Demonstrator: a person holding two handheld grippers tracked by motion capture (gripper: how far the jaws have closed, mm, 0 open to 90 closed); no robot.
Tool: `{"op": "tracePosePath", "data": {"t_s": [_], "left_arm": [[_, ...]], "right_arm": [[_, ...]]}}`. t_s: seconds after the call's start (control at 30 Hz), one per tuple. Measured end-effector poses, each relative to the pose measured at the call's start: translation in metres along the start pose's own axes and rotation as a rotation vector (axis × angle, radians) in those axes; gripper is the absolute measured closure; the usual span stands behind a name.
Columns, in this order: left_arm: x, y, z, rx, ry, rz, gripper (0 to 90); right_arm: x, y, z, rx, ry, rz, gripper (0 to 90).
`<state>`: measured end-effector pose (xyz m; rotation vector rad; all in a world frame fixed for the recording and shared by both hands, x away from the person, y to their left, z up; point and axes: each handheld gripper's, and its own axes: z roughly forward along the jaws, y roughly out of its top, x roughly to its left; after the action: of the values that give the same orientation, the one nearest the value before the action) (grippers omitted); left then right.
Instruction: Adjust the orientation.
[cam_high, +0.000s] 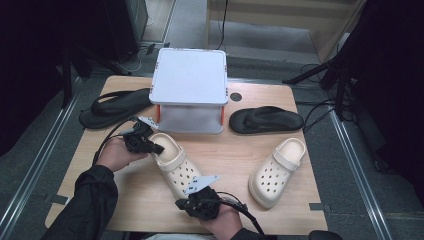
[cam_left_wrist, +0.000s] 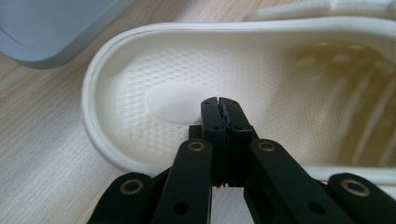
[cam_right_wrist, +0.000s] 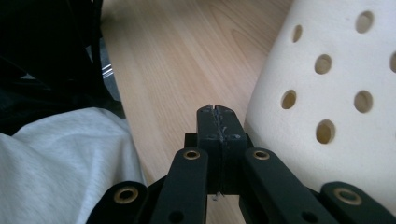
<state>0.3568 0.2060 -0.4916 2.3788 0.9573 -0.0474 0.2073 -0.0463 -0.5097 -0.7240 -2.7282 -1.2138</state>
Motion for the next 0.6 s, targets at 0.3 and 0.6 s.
{"op": "tracePosePath", "data": {"t_s": [0.3, 0.6], "left_arm": [[-0.005, -0.005, -0.001, 0.008, -0.002, 0.0, 90.0], [-0.012, -0.011, -0.003, 0.008, -0.017, 0.003, 90.0]], "right_arm": [[-0.011, -0.004, -0.012, 0.001, -0.043, 0.026, 90.0], [-0.031, -0.005, -0.024, -0.006, -0.108, 0.073, 90.0]]}}
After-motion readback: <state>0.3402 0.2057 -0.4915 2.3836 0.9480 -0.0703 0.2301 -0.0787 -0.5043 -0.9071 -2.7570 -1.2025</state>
